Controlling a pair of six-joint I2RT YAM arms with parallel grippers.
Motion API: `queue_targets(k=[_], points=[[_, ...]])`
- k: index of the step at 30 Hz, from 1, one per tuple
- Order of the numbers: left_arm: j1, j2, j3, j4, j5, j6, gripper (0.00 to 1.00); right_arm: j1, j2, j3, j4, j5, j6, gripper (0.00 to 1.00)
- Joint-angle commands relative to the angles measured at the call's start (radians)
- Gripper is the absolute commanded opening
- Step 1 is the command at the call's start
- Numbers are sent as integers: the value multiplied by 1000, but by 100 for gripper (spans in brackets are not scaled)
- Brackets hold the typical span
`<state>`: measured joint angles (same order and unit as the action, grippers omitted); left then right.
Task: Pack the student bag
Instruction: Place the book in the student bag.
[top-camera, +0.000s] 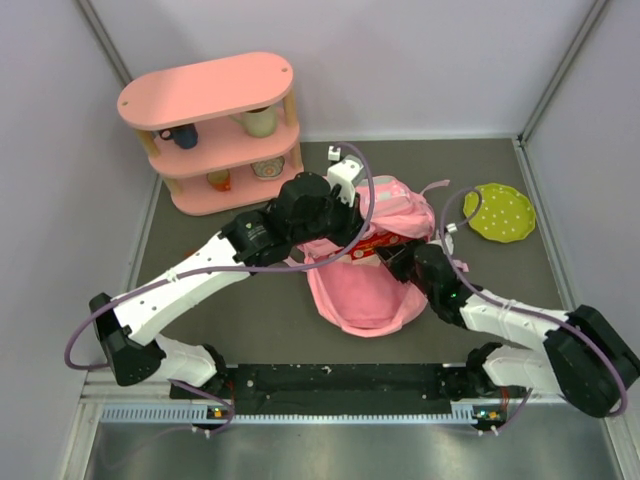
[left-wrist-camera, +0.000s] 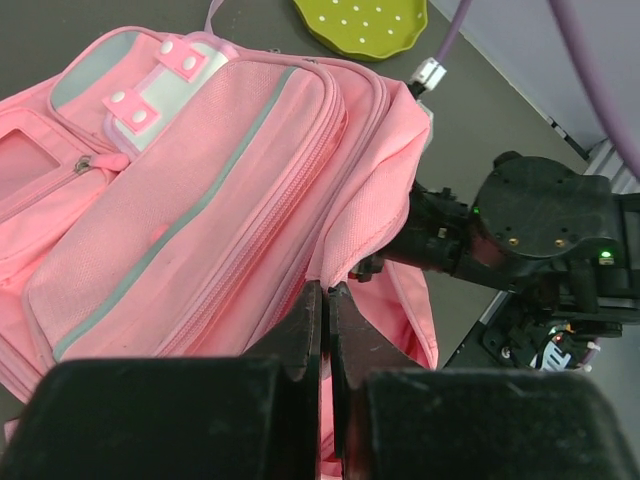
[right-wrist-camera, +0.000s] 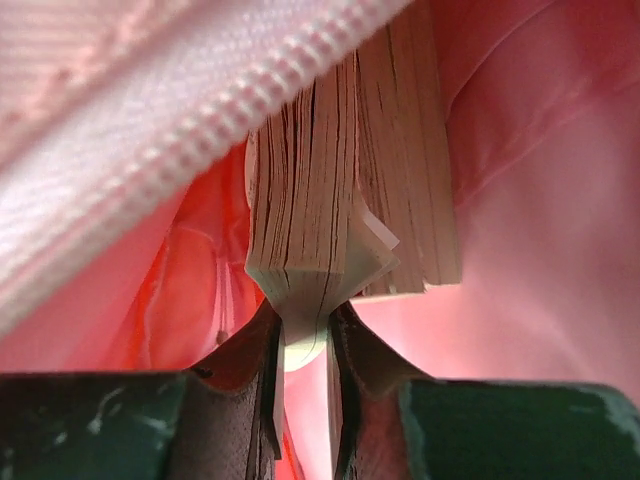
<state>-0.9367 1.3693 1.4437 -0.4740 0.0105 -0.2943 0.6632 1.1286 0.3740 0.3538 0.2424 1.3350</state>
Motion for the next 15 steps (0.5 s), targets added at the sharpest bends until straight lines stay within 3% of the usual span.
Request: queue_targets(k=[1,3,7,12,14,15], points=[[1,-53,1,187,46,-43,0,-1,106,77,201,34,99,0],[1,-53,-3,190,51,-45,0,9,137,92,243,63,101,2],[1,-59,-11,189,45,-45,0,36,203,158,214,90,75,18],[1,-62,-19,180,23,-34,0,47,204,151,212,-37,-34,35],[1,-62,-26,175,16,-31,0,59,139,109,189,-31,-109,51],[1,-62,-29,172,13,-31,0,67,110,92,163,-32,-131,67]])
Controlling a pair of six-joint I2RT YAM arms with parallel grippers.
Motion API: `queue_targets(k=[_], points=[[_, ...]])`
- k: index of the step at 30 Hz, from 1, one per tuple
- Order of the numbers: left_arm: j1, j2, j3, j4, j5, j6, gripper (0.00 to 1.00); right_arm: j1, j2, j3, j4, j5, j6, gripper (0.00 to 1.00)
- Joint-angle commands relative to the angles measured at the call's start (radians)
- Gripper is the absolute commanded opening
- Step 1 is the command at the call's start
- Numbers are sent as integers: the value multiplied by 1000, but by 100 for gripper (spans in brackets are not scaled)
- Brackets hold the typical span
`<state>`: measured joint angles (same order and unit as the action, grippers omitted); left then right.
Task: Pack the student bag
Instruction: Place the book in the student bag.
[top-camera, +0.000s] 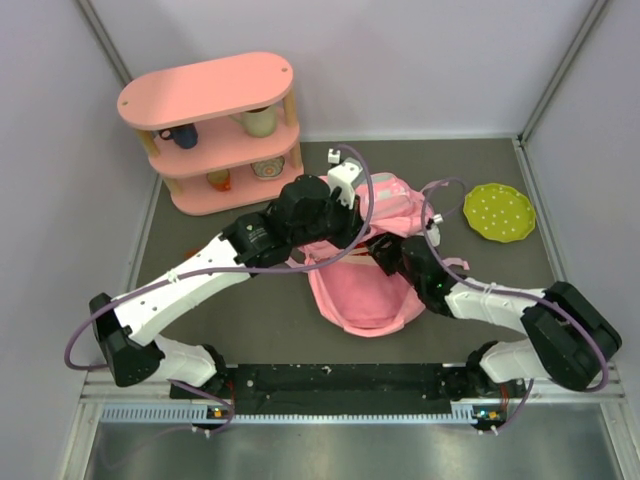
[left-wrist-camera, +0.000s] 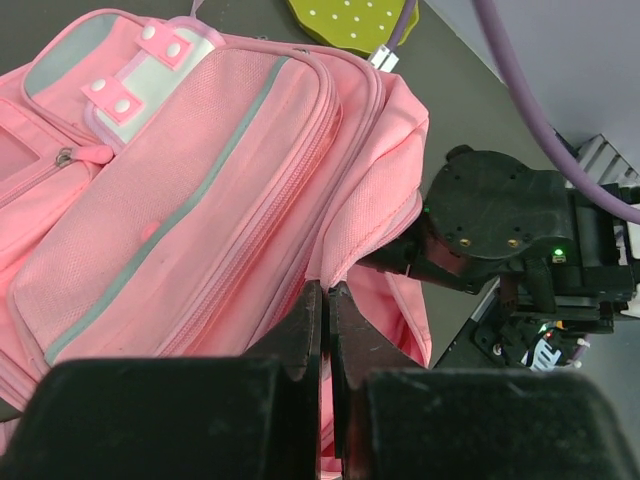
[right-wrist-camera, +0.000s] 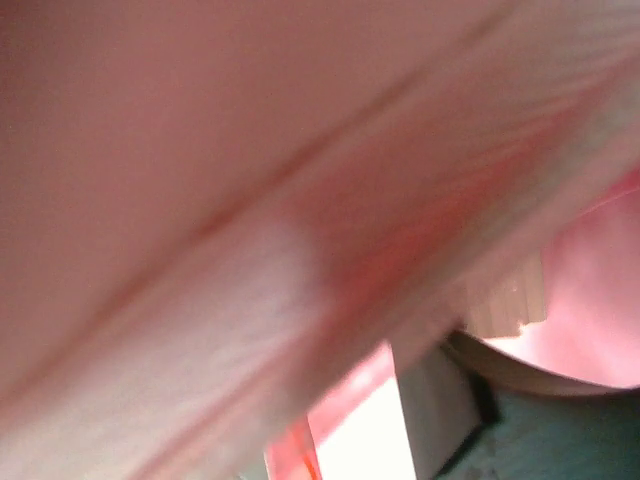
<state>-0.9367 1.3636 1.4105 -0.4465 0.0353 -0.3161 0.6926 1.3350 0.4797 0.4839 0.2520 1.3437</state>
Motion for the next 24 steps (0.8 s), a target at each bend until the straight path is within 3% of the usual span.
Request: queue_targets(k=[1,3,7,13,17,20,24], points=[[3,-60,-1,146,-20,-8,0,38,-124,-44,18,-51,-188,70],[3,-66,-19,147,-26,-8,0,39,-233,-72,-34,-71,-215,78],[1,-70,-47,150,-72,-14,0,41,-443,-141,-123,-131,-326,80],[4,-77,-82,158,-77,-21,0,41,-756,-153,-532,-111,-351,80],[4,-78,-117,163,-57,-29,0,42,-1000,-180,-704,-42,-322,79],[4,-74,-145,164,-75,-47,0,42,-1140,-208,-699,-80,-366,81],[6,-64,-147,172,-81,-69,0,42,-1122,-153,-693,-227,-443,83]])
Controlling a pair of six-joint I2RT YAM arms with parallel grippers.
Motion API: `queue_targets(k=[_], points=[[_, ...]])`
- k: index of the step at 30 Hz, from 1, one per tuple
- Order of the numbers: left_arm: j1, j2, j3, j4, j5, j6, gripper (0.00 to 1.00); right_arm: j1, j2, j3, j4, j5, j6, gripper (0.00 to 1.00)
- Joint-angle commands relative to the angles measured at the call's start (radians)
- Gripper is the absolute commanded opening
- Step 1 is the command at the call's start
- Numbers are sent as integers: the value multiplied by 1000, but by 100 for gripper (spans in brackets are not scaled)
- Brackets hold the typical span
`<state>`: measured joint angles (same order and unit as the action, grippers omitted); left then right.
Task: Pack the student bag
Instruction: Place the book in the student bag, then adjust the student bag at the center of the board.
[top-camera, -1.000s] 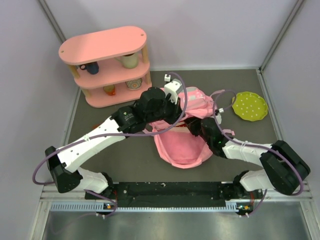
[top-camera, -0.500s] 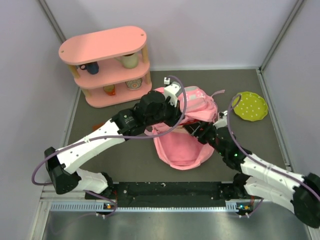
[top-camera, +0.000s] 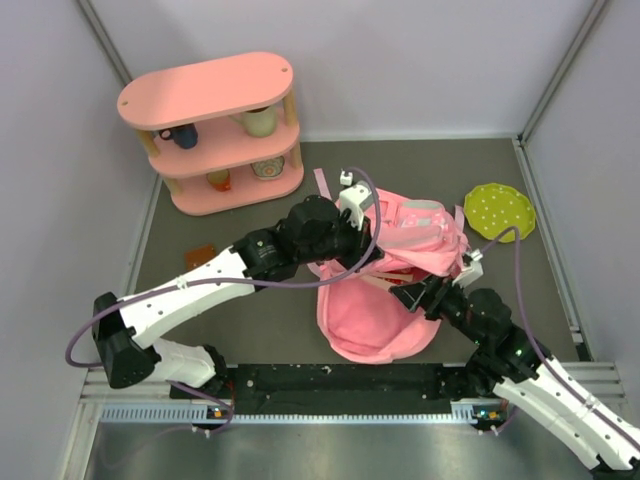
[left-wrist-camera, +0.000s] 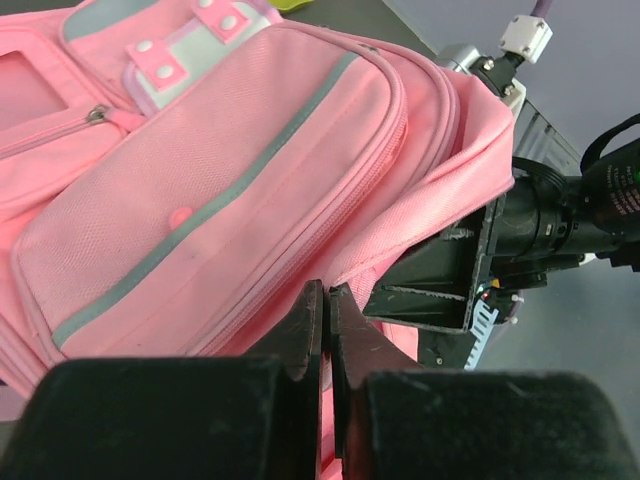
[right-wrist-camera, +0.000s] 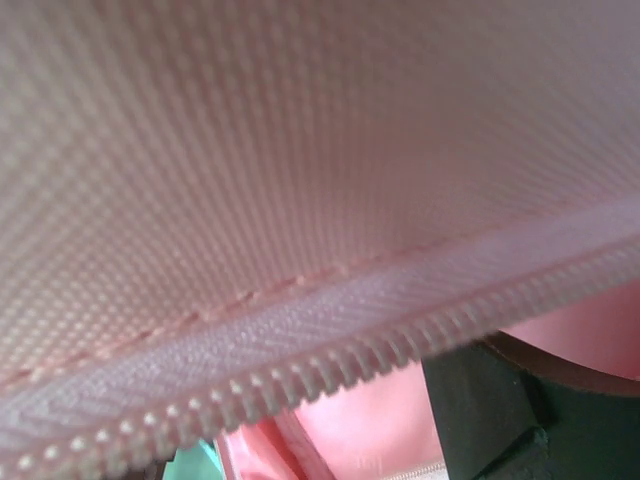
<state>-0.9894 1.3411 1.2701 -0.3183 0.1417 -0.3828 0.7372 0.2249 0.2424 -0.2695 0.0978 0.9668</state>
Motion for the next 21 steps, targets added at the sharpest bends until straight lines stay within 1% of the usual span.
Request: queue_targets(k=[1,5,6,8,9,10,11,12,13,14,15,16,18,19,20,21], points=[[57,-40,-3,44,-195,-4,0,-2,0,98,62,-143,-69,83],[58,-37,-5,42,-218,-11,0,-4,28,133,78,-274,-100,86],[58,-37,-8,41,-220,-14,0,-2,53,150,78,-305,-137,87],[58,-37,-9,44,-220,-19,0,-4,103,172,76,-432,-172,88],[58,-36,-6,45,-223,-25,0,-4,173,196,79,-487,-200,88],[58,-36,-5,44,-229,-28,0,-2,203,211,64,-568,-204,87],[58,-36,-2,45,-235,-30,0,1,229,221,69,-605,-203,86],[60,-34,2,48,-243,-37,0,7,244,230,76,-644,-214,83],[60,-33,15,47,-244,-39,0,16,240,244,58,-635,-226,82],[61,-27,23,47,-246,-41,0,33,217,258,-9,-601,-235,82],[61,-23,32,42,-258,-42,0,34,191,262,-14,-589,-246,84],[63,-20,38,36,-267,-42,0,36,133,267,-14,-610,-247,84],[64,-10,49,10,-289,-50,0,34,99,288,-37,-662,-264,87],[66,-7,49,2,-310,-57,0,34,93,293,-42,-735,-269,88],[70,-5,46,-10,-318,-60,0,36,90,302,-66,-719,-270,88],[72,-5,43,-11,-321,-68,0,34,90,322,-145,-689,-278,88]])
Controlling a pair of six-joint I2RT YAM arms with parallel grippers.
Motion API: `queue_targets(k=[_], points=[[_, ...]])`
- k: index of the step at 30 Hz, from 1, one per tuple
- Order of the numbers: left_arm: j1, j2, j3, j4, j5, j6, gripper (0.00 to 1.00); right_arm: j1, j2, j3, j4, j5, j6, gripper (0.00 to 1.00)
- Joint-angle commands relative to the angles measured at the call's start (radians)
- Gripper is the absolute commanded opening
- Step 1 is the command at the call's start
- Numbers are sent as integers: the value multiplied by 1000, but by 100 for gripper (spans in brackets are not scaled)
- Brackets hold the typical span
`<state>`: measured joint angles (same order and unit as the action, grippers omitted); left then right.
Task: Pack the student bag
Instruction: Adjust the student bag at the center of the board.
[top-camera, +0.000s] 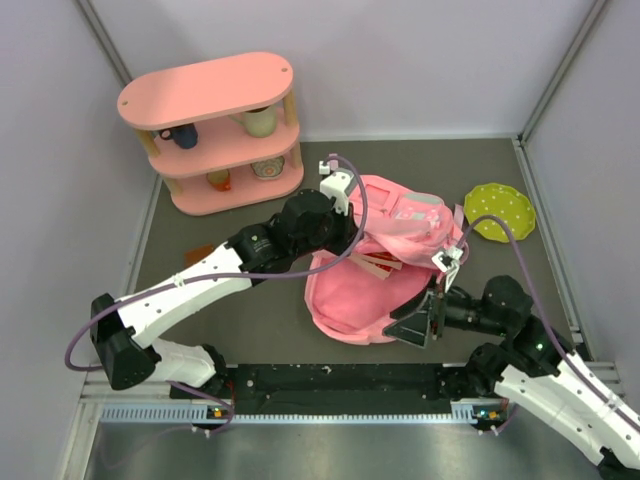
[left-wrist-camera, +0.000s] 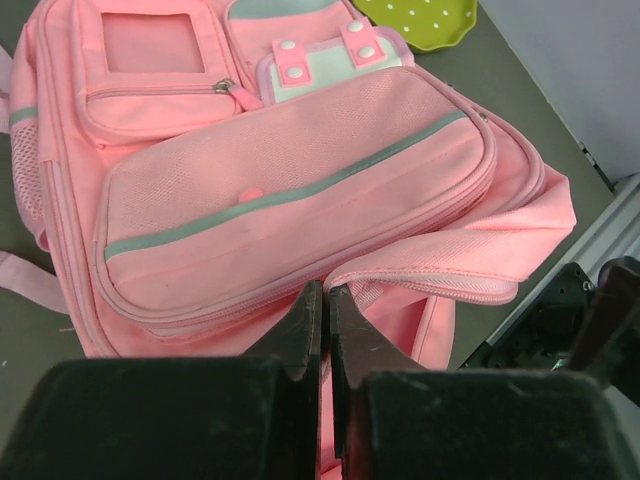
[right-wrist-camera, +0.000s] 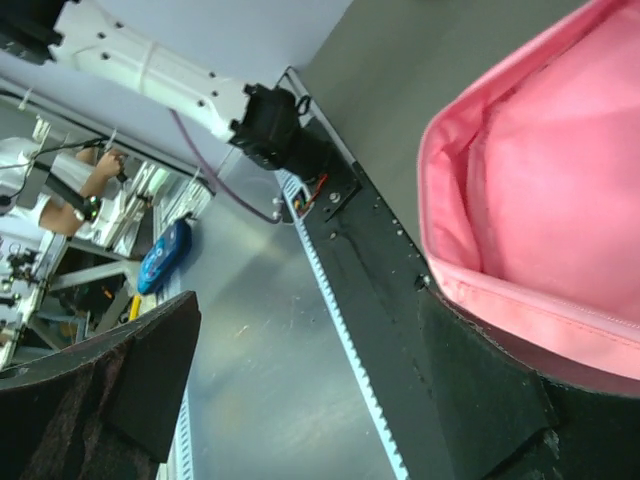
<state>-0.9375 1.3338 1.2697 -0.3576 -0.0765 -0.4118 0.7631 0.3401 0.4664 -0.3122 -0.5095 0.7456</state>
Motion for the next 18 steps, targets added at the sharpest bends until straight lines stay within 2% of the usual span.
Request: queue_targets(k=[1,5,6,7,9,10,12,13,15,16,18], points=[[22,2,39,26,-103,-39,0,8,-27,97,-122,-55,-58,88],[23,-18,10,35,-54,1,0,8,-71,101,-197,106,-58,87],[23,-27,-21,37,-42,13,0,7,-119,119,-229,191,-23,88],[23,-47,-36,40,-26,21,0,8,-147,121,-278,339,-14,88],[23,-73,-79,40,15,45,0,8,-231,135,-329,492,30,88],[23,-99,-122,46,29,51,10,10,-255,135,-361,619,38,88],[23,-128,-159,49,72,74,29,10,-314,143,-404,728,85,88],[23,-162,-190,40,113,76,49,8,-326,144,-425,824,110,88],[20,-205,-217,34,136,77,61,10,-358,141,-502,905,190,88],[22,-259,-231,34,138,79,75,8,-357,141,-537,971,228,88],[22,-313,-259,34,100,80,86,8,-348,126,-611,1006,303,88]])
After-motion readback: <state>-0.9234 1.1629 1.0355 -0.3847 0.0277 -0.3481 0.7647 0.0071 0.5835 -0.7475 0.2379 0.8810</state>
